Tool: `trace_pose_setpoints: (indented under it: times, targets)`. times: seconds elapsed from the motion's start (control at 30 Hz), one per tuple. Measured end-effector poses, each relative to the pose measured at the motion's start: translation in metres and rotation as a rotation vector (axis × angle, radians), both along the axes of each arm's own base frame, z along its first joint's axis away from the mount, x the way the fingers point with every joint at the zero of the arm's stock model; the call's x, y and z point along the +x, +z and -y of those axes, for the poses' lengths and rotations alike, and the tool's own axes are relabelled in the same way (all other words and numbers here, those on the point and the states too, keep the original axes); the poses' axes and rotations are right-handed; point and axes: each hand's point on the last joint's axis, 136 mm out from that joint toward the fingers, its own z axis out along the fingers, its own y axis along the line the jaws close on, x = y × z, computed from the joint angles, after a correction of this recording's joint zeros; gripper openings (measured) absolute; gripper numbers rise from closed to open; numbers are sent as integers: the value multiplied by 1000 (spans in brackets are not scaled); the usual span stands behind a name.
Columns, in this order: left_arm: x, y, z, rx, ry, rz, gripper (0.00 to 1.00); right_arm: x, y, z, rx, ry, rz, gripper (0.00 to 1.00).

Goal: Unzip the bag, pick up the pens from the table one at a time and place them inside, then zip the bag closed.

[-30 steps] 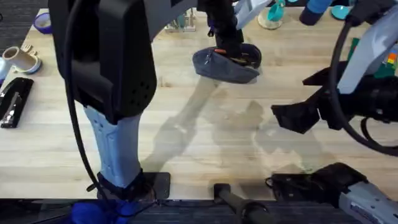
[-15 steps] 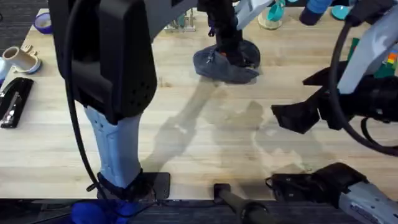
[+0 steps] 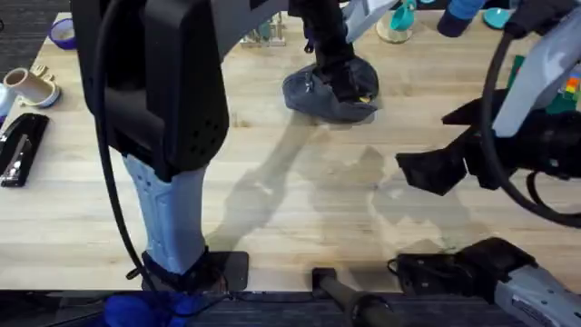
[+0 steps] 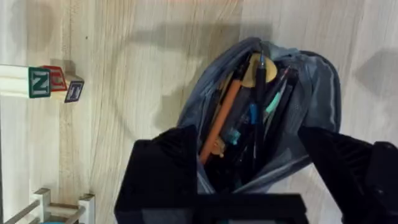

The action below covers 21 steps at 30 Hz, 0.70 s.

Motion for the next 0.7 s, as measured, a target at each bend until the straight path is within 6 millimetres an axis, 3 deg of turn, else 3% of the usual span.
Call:
trace_pose_setpoints:
  times: [0.23, 0.5, 0.7]
  targets:
    - [-3, 10, -6, 38, 10, -17, 995, 0, 0, 0, 0, 0, 0, 997]
    - [2, 36, -14, 69, 66, -3, 995, -4, -3, 2, -8, 0, -22, 997]
    - [-5, 35, -20, 95, 80, -37, 995, -16, -12, 6, -28, 0, -81, 996]
